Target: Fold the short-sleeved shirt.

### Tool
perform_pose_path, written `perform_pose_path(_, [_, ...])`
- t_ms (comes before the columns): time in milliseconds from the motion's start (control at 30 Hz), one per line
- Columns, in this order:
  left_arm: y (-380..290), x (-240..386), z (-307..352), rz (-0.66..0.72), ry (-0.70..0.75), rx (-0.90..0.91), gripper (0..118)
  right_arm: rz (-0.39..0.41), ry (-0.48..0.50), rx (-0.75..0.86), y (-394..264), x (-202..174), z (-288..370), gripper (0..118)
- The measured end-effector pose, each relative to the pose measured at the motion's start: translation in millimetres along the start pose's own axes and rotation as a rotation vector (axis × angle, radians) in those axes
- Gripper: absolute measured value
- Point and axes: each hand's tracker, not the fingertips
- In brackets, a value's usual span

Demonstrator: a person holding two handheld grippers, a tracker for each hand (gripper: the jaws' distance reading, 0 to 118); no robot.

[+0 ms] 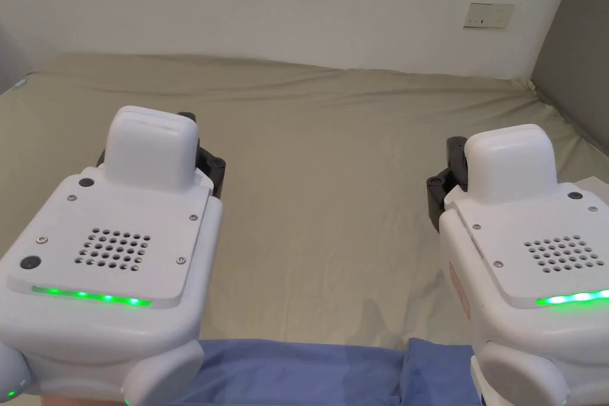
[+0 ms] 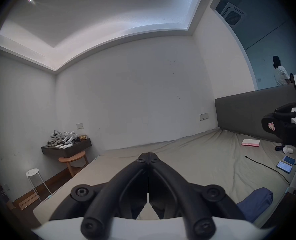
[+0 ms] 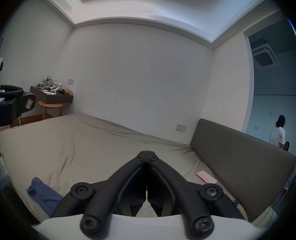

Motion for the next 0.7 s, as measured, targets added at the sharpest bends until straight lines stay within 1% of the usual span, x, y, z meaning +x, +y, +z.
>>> perform_pose_path(67, [-3, 0, -3, 0.007, -0.015, -0.017, 0, 0.005, -0.007, -0.007, -2, 2, -1, 2])
perform_pose_path(133, [-8, -1, -7, 0.023, -0.069, -0.069, 0, -0.001, -0.002, -0.022, -5, 2, -2, 2])
perform_pose_path(267, [-24, -3, -15, 0.030, -0.126, -0.148, 0, 0.000, 0.008, -0.053, -14, 1, -4, 2])
perform_pose_path(333, [-47, -10, -26, 0.060, -0.165, -0.243, 0, 0.011, 0.007, -0.078, -22, 4, -8, 2])
perform_pose_path(433, [-98, -21, -39, 0.026, -0.119, -0.399, 0, -0.006, 0.021, -0.134, -34, 10, -13, 2])
perform_pose_path(500, [-135, -36, -45, 0.060, -0.169, -0.522, 0, -0.005, 0.050, -0.182, -42, 11, -15, 2])
perform_pose_path(533, [-156, -46, -47, 0.097, -0.192, -0.593, 2, 0.002, 0.046, -0.195, -47, 11, -17, 2])
perform_pose_path(567, [-176, -57, -50, 0.145, -0.216, -0.652, 31, 0.013, 0.045, -0.208, -52, 11, -19, 2])
perform_pose_path(600, [-197, -69, -52, 0.195, -0.250, -0.727, 65, 0.023, 0.043, -0.226, -57, 13, -21, 2])
perform_pose_path(633, [-218, -84, -55, 0.249, -0.280, -0.803, 92, 0.025, 0.045, -0.242, -61, 15, -24, 2])
perform_pose_path(667, [-236, -95, -57, 0.281, -0.278, -0.893, 101, 0.021, 0.048, -0.253, -64, 16, -26, 2])
perform_pose_path(700, [-253, -109, -58, 0.333, -0.290, -0.943, 100, 0.012, 0.052, -0.269, -66, 16, -28, 2])
